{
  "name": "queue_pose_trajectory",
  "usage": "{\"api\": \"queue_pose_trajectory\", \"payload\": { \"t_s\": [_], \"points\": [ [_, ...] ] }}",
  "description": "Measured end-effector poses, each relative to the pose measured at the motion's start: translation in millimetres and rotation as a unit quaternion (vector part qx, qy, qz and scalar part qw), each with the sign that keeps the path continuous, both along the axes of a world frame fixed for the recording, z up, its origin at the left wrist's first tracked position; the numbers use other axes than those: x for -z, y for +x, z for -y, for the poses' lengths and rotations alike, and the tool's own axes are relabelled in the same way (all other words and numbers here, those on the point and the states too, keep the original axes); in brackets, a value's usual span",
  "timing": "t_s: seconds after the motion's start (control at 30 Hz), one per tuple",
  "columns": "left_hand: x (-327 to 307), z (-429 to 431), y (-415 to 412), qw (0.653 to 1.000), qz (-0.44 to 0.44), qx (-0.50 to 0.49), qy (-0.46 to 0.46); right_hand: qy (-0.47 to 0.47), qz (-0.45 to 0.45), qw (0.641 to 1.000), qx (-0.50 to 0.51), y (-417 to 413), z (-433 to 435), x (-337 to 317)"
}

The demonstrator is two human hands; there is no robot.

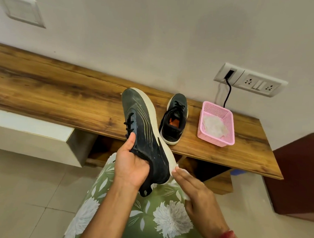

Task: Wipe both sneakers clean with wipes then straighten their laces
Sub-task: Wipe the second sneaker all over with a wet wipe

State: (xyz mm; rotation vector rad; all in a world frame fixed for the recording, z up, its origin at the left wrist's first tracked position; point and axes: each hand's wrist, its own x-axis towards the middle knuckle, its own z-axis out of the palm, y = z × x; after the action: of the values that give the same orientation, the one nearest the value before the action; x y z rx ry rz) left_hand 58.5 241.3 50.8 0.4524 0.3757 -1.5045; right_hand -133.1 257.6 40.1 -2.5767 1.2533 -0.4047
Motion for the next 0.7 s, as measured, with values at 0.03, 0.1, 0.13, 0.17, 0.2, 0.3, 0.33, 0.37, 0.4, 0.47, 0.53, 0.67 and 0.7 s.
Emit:
{"api": "queue_pose_trajectory", "payload": {
  "t_s": [0.03, 0.1, 0.13, 0.17, 0.2, 0.3, 0.33, 0.37, 0.4, 0.47, 0.53, 0.67, 0.7],
  "points": [
    [0, 0, 0, 1.0, 0.0, -0.003, 0.002, -0.003, 0.004, 1.0, -0.006, -6, -1, -2],
    [0, 0, 2, 1.0, -0.002, -0.002, -0.001, -0.002, 0.063, 0.998, 0.014, -12, 2, -20],
    [0, -1, 3, 1.0, -0.001, 0.001, -0.004, -0.014, 0.116, 0.992, 0.037, -9, 9, -34],
    [-1, -1, 3, 1.0, 0.0, 0.005, -0.005, -0.031, 0.172, 0.983, 0.06, -4, 19, -49],
    [-1, -1, 2, 1.0, 0.0, 0.009, -0.006, -0.039, 0.214, 0.973, 0.081, 5, 32, -63],
    [-7, -1, -4, 0.999, 0.002, 0.036, -0.017, 0.0, 0.236, 0.968, 0.081, 43, 79, -78],
    [-8, -1, -6, 0.999, 0.0, 0.043, -0.023, 0.021, 0.23, 0.97, 0.071, 54, 91, -74],
    [-10, -2, -8, 0.998, 0.0, 0.051, -0.03, 0.032, 0.226, 0.972, 0.063, 64, 99, -67],
    [-12, -2, -11, 0.998, 0.001, 0.061, -0.035, 0.034, 0.22, 0.973, 0.058, 70, 105, -59],
    [-15, -4, -16, 0.996, 0.001, 0.077, -0.042, 0.033, 0.203, 0.977, 0.054, 76, 110, -49],
    [-15, -6, -18, 0.996, -0.008, 0.076, -0.045, 0.032, 0.166, 0.985, 0.034, 72, 107, -47],
    [-12, -7, -16, 0.997, -0.013, 0.072, -0.041, 0.019, 0.059, 0.998, -0.014, 56, 81, -43],
    [-10, -7, -16, 0.997, -0.018, 0.071, -0.035, 0.015, 0.049, 0.999, -0.017, 50, 72, -41]
  ]
}}
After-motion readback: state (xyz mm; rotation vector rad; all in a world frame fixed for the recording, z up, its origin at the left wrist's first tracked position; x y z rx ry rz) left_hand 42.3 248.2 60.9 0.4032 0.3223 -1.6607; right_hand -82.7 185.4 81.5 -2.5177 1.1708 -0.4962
